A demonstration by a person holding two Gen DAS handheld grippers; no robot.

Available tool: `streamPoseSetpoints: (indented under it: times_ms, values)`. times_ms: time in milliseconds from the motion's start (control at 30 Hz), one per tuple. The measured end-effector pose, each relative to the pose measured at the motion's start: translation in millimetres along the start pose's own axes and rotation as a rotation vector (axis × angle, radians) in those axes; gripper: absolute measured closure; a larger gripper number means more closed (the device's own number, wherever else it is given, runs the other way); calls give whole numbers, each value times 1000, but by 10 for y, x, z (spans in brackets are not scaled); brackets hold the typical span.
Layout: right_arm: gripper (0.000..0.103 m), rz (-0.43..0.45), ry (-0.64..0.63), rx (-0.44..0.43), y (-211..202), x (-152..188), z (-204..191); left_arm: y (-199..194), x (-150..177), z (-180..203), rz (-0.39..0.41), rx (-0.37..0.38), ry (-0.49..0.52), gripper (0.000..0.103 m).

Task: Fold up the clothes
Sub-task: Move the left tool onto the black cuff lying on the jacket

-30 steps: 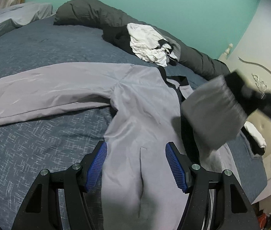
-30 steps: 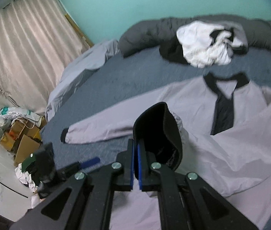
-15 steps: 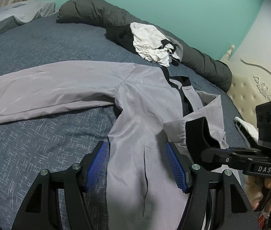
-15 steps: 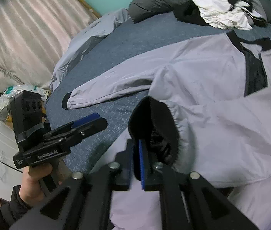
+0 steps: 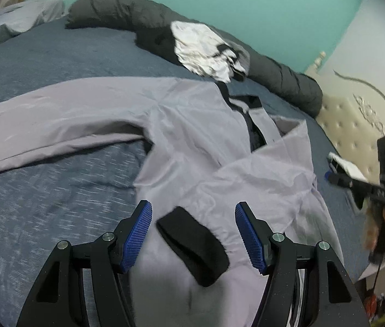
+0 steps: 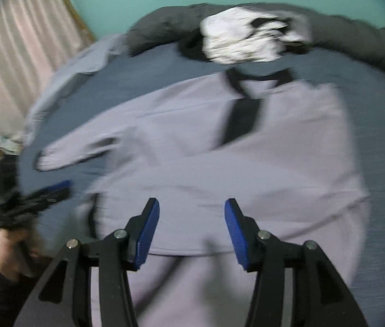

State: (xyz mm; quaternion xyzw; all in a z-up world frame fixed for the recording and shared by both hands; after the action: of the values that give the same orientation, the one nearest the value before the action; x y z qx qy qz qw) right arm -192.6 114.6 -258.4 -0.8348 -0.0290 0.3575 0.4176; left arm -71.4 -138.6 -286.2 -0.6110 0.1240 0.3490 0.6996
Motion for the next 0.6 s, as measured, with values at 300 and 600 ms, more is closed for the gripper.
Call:
streamPoseSetpoints:
  times_ms: [300,600]
  values:
    - [52,-10,81,307,-559,252,1413,341,149,270,-64,-18,91,35]
    - [52,-138,9,406,-261,371,2005,571,271,246,-105,-66,113,36]
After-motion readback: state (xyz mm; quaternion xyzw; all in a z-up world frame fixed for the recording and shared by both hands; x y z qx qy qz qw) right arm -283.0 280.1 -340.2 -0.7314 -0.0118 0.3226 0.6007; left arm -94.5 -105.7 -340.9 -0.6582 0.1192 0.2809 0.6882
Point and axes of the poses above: each gripper's, at about its wrist camera, not at the fingertips, and y roughly the way its jaws point, z to its right, x to its underside, the point moved 5 cm from there along y, roughly the way its jaws point, and after that the axes turned 14 degrees about -x, right-handed, at the moved point
